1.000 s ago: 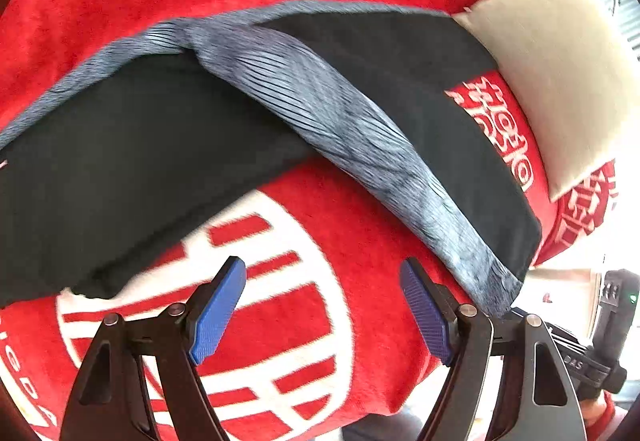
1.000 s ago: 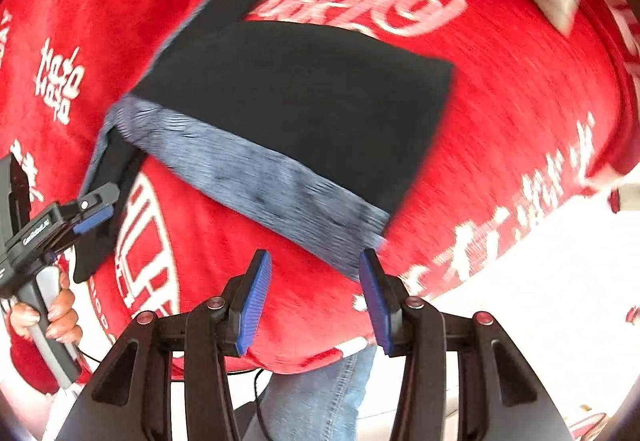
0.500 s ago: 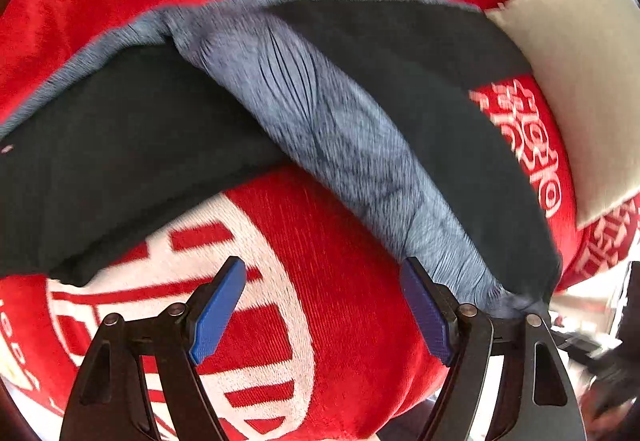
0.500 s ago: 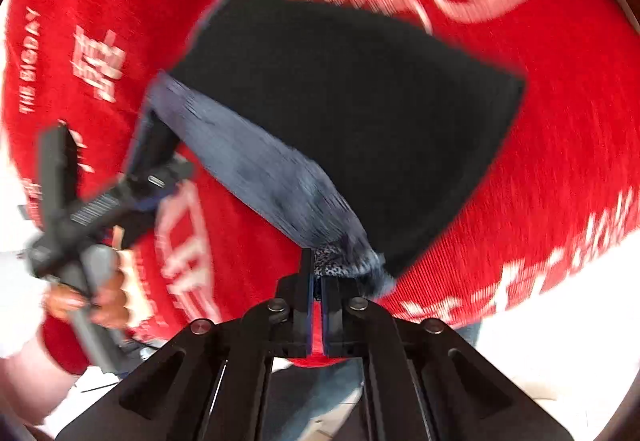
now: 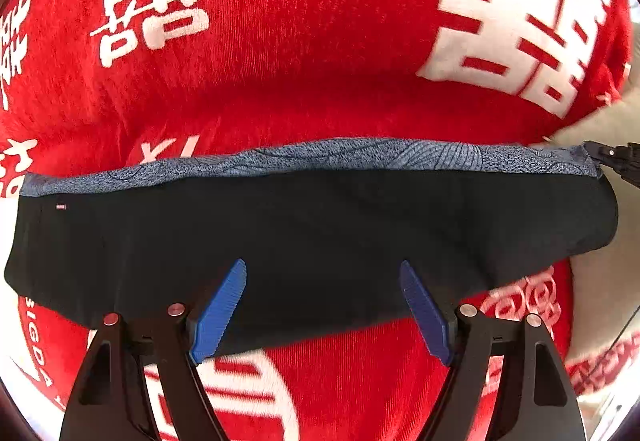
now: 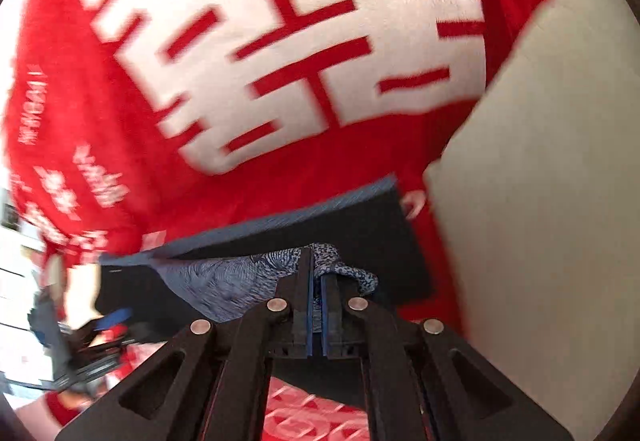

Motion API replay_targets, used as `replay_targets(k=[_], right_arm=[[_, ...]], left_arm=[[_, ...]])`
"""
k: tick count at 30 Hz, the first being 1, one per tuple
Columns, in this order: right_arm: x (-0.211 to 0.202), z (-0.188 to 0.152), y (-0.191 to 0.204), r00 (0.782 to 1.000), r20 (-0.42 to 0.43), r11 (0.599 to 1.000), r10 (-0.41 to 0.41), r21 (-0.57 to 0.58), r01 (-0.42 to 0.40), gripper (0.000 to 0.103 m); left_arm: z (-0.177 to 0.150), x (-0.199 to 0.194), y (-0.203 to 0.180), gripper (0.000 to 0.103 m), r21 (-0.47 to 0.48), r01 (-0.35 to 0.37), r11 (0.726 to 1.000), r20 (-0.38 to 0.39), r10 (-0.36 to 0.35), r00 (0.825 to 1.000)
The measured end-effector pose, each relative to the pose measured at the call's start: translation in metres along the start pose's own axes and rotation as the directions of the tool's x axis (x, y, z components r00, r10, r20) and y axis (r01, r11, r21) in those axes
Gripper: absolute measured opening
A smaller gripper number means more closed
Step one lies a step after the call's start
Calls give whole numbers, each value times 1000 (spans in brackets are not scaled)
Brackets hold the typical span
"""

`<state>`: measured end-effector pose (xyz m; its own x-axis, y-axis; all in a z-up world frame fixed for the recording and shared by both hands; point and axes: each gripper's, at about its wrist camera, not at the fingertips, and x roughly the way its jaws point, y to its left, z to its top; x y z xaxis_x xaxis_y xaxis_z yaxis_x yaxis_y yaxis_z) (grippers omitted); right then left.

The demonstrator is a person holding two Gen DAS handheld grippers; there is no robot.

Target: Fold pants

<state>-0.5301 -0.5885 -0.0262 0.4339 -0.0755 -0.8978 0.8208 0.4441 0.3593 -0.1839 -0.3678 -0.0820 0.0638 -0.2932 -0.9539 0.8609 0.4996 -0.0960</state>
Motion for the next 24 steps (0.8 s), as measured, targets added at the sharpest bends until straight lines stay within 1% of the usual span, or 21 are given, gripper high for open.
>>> replay_targets(k=[2, 3, 4, 5, 6, 7, 8, 10, 11, 12, 13, 14, 16, 18, 19, 20, 21, 23, 24], right_arm=[[27, 19, -2, 998, -50, 999, -42, -33, 40, 6], [38, 23, -3, 994, -70, 995, -88, -48, 85, 8], [42, 25, -2, 990, -77, 991, -122, -57, 117, 20], [43, 28, 0, 989, -73, 990, -131, -56, 127, 29], [41, 31, -2, 990, -55, 991, -127, -48, 124, 59], [30, 34, 0, 993, -3, 992, -121, -34, 120, 76], [18, 36, 0, 993, 50, 993, -110, -27, 111, 80], [0, 33, 5, 992, 97, 996, -81, -20, 84, 80], [-1, 28, 7, 994, 89, 997, -67, -22, 70, 78], [3, 20, 9, 996, 59, 997, -67, -32, 69, 62], [13, 12, 11, 996, 8, 994, -92, -54, 92, 39], [25, 2, 12, 992, -43, 990, -118, -80, 115, 33], [54, -16, 8, 981, -121, 984, -153, -111, 140, 30], [78, -25, 3, 967, -156, 975, -203, -128, 184, 30], [90, -27, -1, 961, -160, 969, -228, -133, 208, 29], [100, -26, -4, 960, -149, 967, -236, -134, 217, 27], [103, -20, -3, 966, -107, 966, -236, -137, 221, 27], [96, -8, 2, 972, -82, 970, -219, -123, 208, 27], [88, 0, 3, 983, -54, 980, -178, -103, 171, 28]], left_arm=[[9, 15, -6, 80, 0, -36, 999, -2, 36, 999], [13, 21, -7, 80, 0, -49, 999, -7, 49, 999], [17, 30, -10, 80, -1, -58, 998, -15, 58, 998], [20, 36, -13, 80, 0, -65, 998, -21, 65, 998], [23, 42, -15, 80, 3, -74, 997, -27, 74, 997], [24, 46, -17, 80, 7, -77, 997, -30, 78, 997], [26, 51, -19, 80, 12, -84, 996, -36, 84, 996], [27, 60, -24, 80, 24, -94, 995, -50, 96, 994], [28, 64, -27, 80, 31, -101, 994, -55, 103, 993], [28, 67, -30, 80, 34, -109, 993, -62, 111, 992], [29, 72, -31, 80, 34, -114, 993, -69, 116, 991], [29, 75, -33, 80, 34, -118, 992, -72, 120, 990], [31, 85, -35, 80, 34, -132, 991, -76, 134, 988], [32, 95, -35, 81, 32, -143, 989, -77, 145, 986], [33, 99, -34, 84, 28, -143, 989, -71, 145, 987], [35, 102, -33, 95, 25, -166, 986, -54, 167, 984], [37, 104, -31, 98, 25, -179, 983, -48, 180, 982], [41, 104, -27, 98, -3, -155, 988, -74, 155, 985], [43, 102, -25, 98, -12, -150, 989, -78, 149, 986]])
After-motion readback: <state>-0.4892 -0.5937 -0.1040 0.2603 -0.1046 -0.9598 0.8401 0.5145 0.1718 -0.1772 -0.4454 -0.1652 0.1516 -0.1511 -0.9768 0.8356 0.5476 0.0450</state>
